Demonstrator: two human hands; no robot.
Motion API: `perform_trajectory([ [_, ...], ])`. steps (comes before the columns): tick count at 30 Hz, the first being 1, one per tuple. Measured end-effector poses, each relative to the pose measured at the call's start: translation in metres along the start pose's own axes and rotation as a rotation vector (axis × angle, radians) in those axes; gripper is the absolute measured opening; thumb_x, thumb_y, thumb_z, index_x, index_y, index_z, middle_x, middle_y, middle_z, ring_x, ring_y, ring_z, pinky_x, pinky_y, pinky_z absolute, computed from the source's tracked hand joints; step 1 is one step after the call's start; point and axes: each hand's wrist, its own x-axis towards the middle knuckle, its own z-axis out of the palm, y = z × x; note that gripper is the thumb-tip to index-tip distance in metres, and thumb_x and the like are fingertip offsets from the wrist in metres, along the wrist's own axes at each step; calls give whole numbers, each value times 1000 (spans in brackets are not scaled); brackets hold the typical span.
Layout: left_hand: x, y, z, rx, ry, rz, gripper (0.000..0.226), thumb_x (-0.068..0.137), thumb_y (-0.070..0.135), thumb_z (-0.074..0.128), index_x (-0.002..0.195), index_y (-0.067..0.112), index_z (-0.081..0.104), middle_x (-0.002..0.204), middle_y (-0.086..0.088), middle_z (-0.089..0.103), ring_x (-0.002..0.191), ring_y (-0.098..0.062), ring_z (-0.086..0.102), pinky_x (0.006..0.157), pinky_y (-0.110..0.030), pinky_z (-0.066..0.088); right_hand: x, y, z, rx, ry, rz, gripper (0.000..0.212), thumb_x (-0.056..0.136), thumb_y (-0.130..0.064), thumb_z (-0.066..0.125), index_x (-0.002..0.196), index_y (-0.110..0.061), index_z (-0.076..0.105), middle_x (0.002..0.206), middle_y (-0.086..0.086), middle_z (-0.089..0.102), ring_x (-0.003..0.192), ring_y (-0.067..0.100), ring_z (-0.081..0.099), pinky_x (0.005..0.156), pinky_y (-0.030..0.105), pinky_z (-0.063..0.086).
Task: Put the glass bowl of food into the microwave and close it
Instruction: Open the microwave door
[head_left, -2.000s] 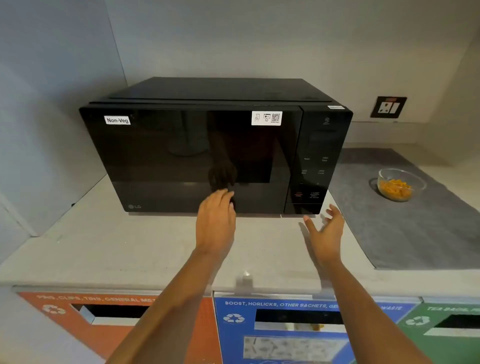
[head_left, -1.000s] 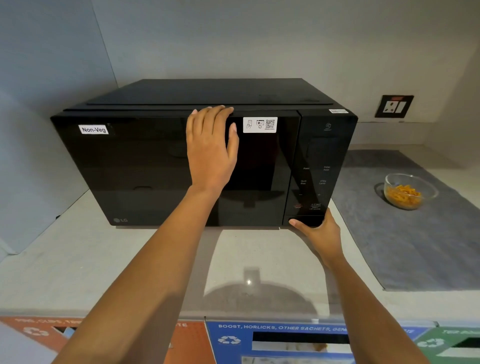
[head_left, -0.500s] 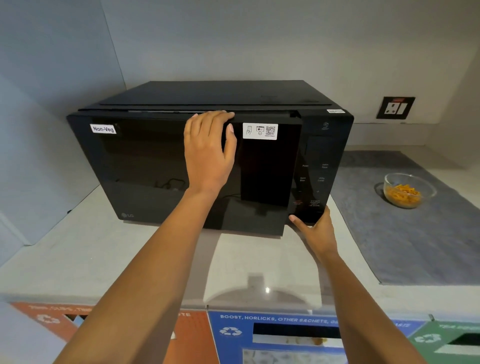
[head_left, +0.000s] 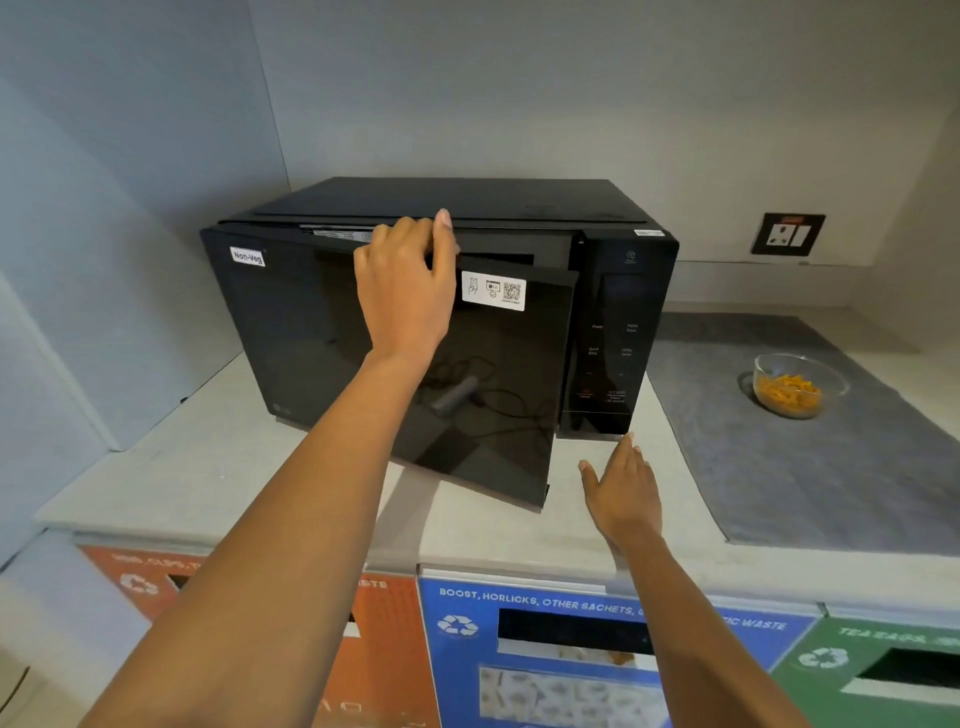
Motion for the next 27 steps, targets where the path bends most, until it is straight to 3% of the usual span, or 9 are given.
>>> perform_trajectory([
  [3,-1,5,-20,-67,-21,-64,53,100,36,32,75,11,72,81,-5,70,91,-20,58,92,-31,35,-4,4,1,-199,-81,-84,67,93,-53,13,148,-17,-1,158,7,-6,146,26,-4,118,37,0],
  [7,-3,7,-46,-124,-49,-144,61,99,39,32,64,7,70,76,-6,72,99,-21,60,104,-39,39,-8,8,1,-248,-115,-113,64,94,-51,8,148,-17,-3,157,7,-10,145,25,-8,117,37,-4],
  [9,-3,5,-59,-112,-63,-163,62,98,42,33,61,7,69,71,-5,70,94,-21,61,97,-42,44,-10,8,0,-244,-123,-121,64,94,-50,8,148,-17,-3,158,7,-10,145,24,-7,118,37,-3],
  [11,-4,2,-75,-101,-82,-193,61,97,43,37,61,6,69,57,1,62,72,-16,60,79,-35,46,-12,8,-2,-234,-137,-126,63,95,-49,8,148,-17,-3,158,7,-10,145,24,-7,119,38,-2],
  [14,-1,-5,-98,-62,-155,-241,56,94,46,43,61,9,70,45,8,49,49,-7,47,59,-26,36,-12,8,-5,-227,-162,-130,63,95,-49,7,147,-16,-4,158,7,-10,146,23,-7,119,38,-1],
  [21,13,-29,-141,143,-299,-268,49,84,52,58,56,13,69,32,4,45,51,-15,47,64,-27,38,-17,8,-8,-237,-184,-145,63,95,-48,7,147,-16,-4,158,6,-10,146,24,-7,119,38,-1],
  [23,15,-36,-152,190,-329,-241,41,82,51,61,63,16,70,45,8,52,68,-23,56,66,-28,39,-17,8,-9,-239,-185,-147,63,95,-48,7,147,-16,-4,158,6,-10,146,24,-7,119,38,-1],
  [25,18,-47,-162,230,-387,-225,31,83,47,63,84,18,73,79,-1,68,95,-28,62,75,-31,43,-18,8,-9,-240,-185,-147,63,94,-48,7,147,-15,-4,158,6,-10,146,24,-7,119,39,0],
  [27,22,-56,-173,311,-483,-256,36,85,40,63,110,16,69,117,-11,67,115,-32,56,89,-36,45,-18,8,-8,-246,-185,-146,63,94,-49,7,147,-16,-5,157,6,-11,145,24,-7,119,39,0],
])
